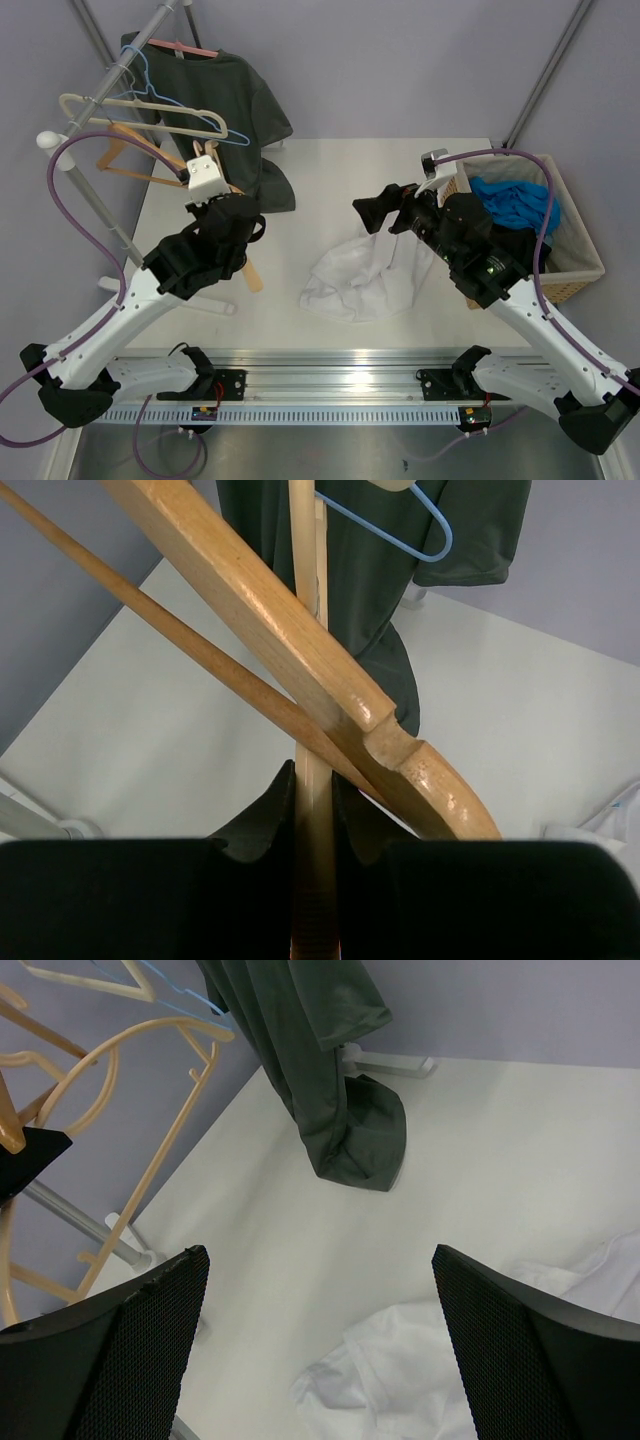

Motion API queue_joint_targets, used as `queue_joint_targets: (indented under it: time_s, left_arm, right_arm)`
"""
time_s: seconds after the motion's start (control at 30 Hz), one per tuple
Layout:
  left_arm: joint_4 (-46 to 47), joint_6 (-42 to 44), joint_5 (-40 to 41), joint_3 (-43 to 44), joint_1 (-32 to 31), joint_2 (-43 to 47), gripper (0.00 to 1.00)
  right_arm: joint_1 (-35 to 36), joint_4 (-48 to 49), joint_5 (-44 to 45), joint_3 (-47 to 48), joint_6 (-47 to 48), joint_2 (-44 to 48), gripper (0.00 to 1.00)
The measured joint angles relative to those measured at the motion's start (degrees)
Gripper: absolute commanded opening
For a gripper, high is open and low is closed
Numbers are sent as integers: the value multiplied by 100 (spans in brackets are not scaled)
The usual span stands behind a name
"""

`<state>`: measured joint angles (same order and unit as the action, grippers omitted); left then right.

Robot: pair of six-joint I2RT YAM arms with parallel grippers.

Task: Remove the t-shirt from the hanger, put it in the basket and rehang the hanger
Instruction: Place the hanger at the clothesline.

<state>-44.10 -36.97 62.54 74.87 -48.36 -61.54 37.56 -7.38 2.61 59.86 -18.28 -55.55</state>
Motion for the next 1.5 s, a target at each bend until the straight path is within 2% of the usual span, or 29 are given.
queue_joint_targets:
  time_s: [0.23,0.67,1.27,1.5]
  left_arm:
    - [20,-105,-219,-61,0,-7,0]
    - [-7,-643,-575,-804,-122,66,0]
    - [26,-632,-1104,-772,-136,20,0]
    - [33,-616,-1296,-772,-142,-280,0]
  right_arm:
    - [0,0,2,-2,2,-35,99]
    - [0,-2,96,-2,7,-175,99]
    - [0,-2,101,-2,9,-229,100]
    - [0,-2,101,-2,9,-236,99]
